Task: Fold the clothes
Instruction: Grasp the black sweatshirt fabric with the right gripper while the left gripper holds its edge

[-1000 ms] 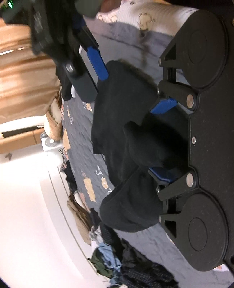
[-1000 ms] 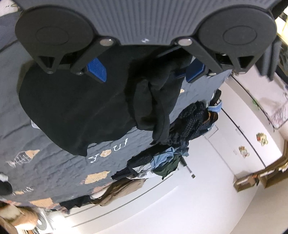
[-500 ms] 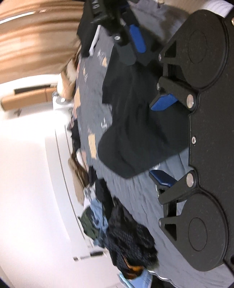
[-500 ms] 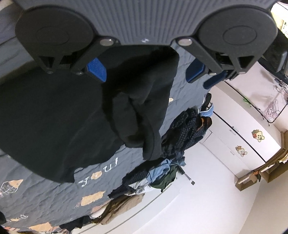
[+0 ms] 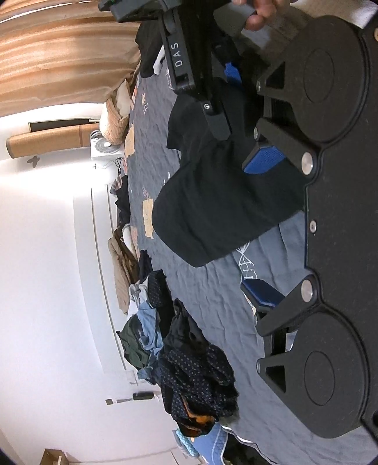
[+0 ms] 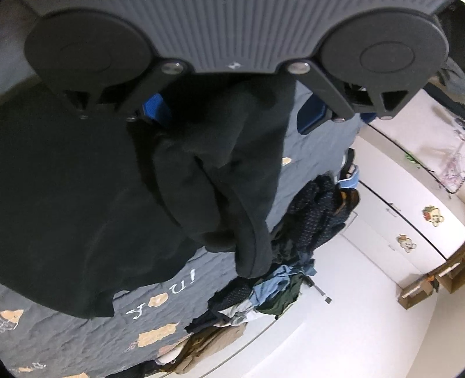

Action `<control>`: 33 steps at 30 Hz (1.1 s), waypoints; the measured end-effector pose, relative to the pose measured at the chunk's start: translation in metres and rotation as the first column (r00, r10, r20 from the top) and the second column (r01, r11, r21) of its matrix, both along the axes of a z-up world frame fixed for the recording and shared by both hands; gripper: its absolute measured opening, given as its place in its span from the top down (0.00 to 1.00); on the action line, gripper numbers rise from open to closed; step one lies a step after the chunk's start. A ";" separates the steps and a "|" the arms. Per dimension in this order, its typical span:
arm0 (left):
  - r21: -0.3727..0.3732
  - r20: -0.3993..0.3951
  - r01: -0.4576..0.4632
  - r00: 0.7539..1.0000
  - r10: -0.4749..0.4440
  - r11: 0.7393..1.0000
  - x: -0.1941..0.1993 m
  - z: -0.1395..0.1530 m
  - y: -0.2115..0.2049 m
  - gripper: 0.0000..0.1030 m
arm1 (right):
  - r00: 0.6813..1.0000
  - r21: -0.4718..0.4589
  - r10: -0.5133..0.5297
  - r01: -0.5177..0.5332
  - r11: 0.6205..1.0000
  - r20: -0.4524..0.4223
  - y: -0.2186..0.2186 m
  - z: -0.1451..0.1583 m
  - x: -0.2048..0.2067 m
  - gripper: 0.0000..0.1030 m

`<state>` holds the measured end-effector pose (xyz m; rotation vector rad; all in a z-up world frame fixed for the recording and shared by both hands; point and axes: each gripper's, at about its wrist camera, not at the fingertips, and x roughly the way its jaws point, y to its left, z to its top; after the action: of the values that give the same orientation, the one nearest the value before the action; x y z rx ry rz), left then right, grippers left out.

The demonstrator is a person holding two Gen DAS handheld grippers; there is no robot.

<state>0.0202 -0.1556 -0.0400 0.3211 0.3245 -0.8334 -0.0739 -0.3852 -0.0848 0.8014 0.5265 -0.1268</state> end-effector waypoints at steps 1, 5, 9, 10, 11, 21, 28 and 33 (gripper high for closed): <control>-0.001 0.000 -0.003 1.000 0.003 1.000 0.001 0.000 0.001 0.24 | 1.000 0.000 -0.001 0.001 1.000 0.001 0.000 0.000 0.001 0.14; -0.020 -0.029 -0.021 0.999 0.021 1.000 0.007 0.001 0.006 0.24 | 1.000 0.002 0.017 -0.017 1.000 0.005 0.001 -0.003 0.004 0.48; -0.038 -0.044 -0.025 0.999 0.024 0.999 0.010 0.004 0.010 0.24 | 0.999 0.031 0.032 -0.032 0.999 0.008 -0.002 -0.008 0.007 0.73; -0.041 -0.045 -0.028 0.999 0.026 0.999 0.010 0.004 0.010 0.24 | 0.999 0.036 0.033 -0.033 0.999 0.011 -0.002 -0.008 0.006 0.74; -0.045 -0.049 -0.031 0.998 0.028 0.999 0.011 0.005 0.011 0.24 | 0.999 0.030 0.031 -0.032 0.999 0.015 -0.002 -0.007 0.005 0.77; -0.145 -0.205 0.034 0.977 -0.064 0.989 0.019 0.010 0.016 0.24 | 0.998 -0.002 0.006 -0.006 1.000 0.069 -0.005 0.006 -0.008 0.81; -0.155 -0.238 0.116 0.959 -0.151 0.981 0.012 0.008 0.005 0.23 | 0.996 0.007 -0.015 0.014 1.000 0.089 -0.017 0.016 -0.023 0.82; -0.151 -0.254 0.183 0.942 -0.217 0.971 0.005 0.006 -0.009 0.23 | 0.994 0.023 -0.049 0.047 0.999 0.093 -0.031 0.021 -0.037 0.82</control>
<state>0.0249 -0.1646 -0.0344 0.1231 0.4967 -1.0974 -0.1106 -0.4165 -0.0635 0.8367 0.4211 -0.1275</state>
